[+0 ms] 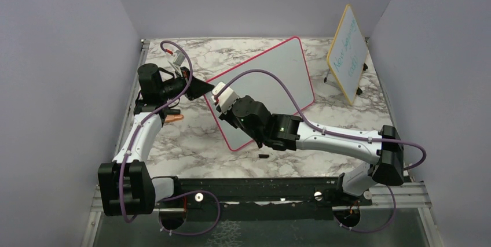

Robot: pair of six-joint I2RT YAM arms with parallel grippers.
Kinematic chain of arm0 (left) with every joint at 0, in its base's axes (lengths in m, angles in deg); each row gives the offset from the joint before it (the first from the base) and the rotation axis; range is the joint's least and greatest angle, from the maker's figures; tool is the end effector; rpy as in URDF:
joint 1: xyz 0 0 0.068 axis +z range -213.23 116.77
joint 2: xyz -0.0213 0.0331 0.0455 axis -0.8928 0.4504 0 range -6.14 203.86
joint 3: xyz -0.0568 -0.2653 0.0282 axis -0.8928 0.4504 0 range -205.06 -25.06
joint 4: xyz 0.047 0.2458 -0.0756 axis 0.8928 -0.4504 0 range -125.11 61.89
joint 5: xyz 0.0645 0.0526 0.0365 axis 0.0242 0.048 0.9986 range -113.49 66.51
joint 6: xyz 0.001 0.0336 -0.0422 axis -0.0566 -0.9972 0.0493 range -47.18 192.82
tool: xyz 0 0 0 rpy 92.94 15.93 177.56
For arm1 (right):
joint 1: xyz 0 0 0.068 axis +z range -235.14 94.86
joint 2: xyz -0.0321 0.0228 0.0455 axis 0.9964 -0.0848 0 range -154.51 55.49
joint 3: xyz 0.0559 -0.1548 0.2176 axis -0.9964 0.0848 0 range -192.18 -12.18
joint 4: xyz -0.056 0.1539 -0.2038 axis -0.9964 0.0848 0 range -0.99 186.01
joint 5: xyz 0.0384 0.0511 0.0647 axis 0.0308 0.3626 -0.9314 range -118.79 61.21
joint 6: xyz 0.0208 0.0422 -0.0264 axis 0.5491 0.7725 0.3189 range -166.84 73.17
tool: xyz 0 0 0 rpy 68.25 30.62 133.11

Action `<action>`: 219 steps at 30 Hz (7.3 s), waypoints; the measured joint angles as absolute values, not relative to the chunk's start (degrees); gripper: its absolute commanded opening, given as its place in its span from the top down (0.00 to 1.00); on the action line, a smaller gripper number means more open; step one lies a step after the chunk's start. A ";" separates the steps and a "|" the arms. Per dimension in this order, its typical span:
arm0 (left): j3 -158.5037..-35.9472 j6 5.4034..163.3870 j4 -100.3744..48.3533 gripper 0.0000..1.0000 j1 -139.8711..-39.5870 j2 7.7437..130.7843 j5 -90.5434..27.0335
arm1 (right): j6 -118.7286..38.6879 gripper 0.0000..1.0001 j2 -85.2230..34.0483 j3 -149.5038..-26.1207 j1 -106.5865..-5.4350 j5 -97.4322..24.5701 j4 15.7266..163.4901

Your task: Write a sentence on the whiteboard

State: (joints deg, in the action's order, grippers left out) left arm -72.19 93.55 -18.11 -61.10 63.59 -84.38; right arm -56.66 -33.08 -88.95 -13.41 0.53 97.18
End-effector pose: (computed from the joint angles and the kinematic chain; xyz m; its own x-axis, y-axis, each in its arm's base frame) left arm 0.2678 -0.0212 0.3025 -0.4989 -0.1909 -0.8454 0.7029 0.4815 -0.5236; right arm 0.1308 0.3405 0.3502 0.0111 -0.4408 -0.8975 -0.6918 0.6447 -0.3251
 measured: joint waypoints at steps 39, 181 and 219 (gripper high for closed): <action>-72.19 93.52 -18.14 1.00 -61.12 63.59 -84.38 | -55.85 0.99 -34.90 -89.91 -13.20 1.45 95.89; -72.19 93.37 -18.18 1.00 -61.12 63.75 -84.40 | -48.81 1.00 -37.19 -94.13 -11.25 3.50 110.20; -72.19 93.37 -18.18 1.00 -61.12 63.75 -84.53 | -52.90 0.99 -36.19 -91.40 -11.77 10.74 99.10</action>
